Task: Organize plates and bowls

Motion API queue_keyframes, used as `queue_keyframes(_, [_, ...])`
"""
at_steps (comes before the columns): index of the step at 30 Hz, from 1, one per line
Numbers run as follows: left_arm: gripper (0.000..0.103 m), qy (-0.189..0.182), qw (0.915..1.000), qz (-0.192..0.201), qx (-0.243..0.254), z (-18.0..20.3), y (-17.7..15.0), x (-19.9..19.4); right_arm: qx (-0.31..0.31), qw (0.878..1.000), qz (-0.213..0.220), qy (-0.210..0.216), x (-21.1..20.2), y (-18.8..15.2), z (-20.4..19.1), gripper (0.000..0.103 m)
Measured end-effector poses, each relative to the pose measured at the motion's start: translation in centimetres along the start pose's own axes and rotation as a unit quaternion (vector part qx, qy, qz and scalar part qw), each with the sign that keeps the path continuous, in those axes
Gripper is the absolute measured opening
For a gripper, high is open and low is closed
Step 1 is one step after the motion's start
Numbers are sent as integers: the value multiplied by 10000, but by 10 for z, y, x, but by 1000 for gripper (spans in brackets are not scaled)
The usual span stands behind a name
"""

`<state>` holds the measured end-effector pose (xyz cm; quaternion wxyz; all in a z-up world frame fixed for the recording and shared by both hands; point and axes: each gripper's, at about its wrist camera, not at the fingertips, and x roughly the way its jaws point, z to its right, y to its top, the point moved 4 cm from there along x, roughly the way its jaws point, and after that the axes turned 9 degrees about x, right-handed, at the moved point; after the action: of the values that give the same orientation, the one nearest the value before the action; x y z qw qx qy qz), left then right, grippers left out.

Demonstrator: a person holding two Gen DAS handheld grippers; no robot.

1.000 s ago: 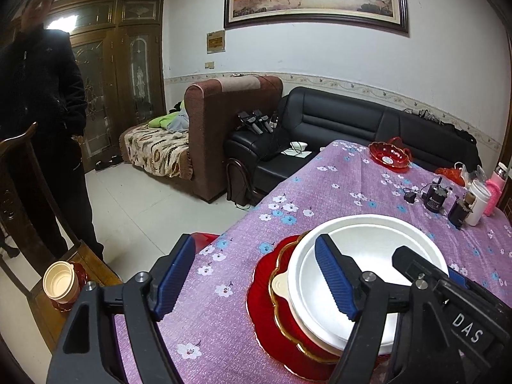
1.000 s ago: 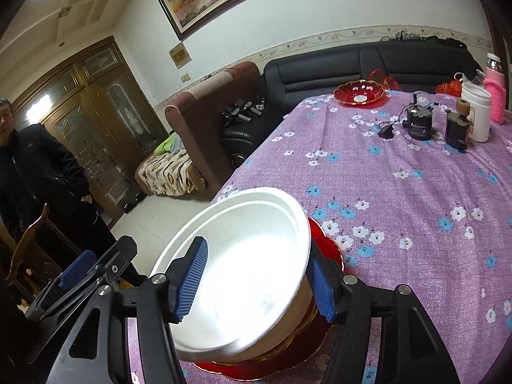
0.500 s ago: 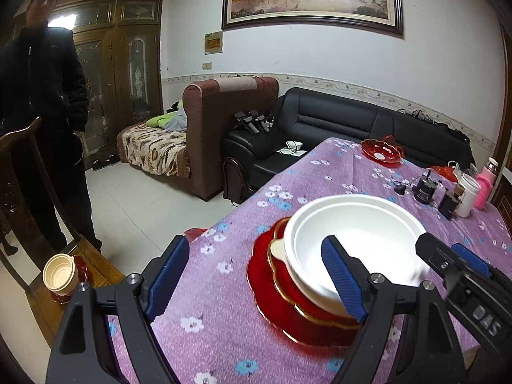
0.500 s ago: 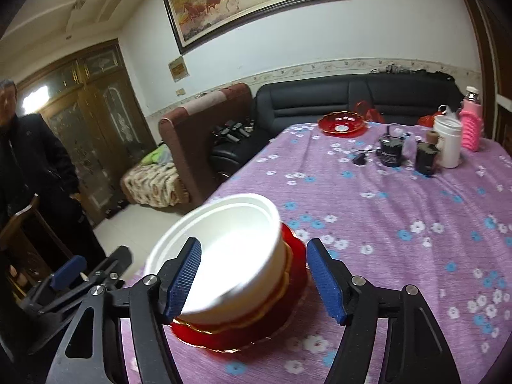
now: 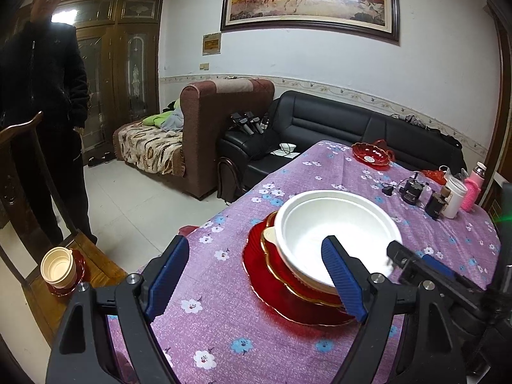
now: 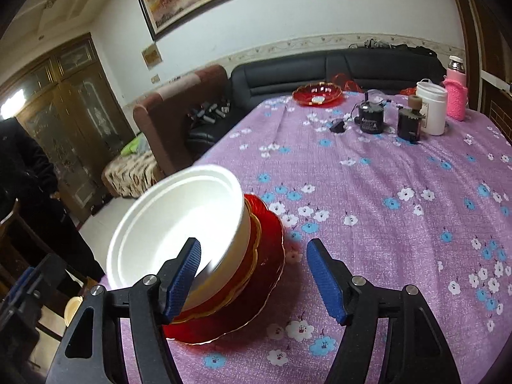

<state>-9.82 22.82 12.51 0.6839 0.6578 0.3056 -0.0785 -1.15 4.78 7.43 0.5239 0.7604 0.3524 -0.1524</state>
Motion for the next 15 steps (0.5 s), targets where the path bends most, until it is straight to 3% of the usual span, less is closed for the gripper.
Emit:
queue_keyframes(7, [85, -143, 9994, 169, 258, 28, -1, -17, 217, 9977, 634, 125, -60, -2, 16, 79])
queue_keyframes(15, [85, -439, 9972, 54, 601, 76, -6, -24, 555, 9929, 1052, -6, -101, -16, 52, 81])
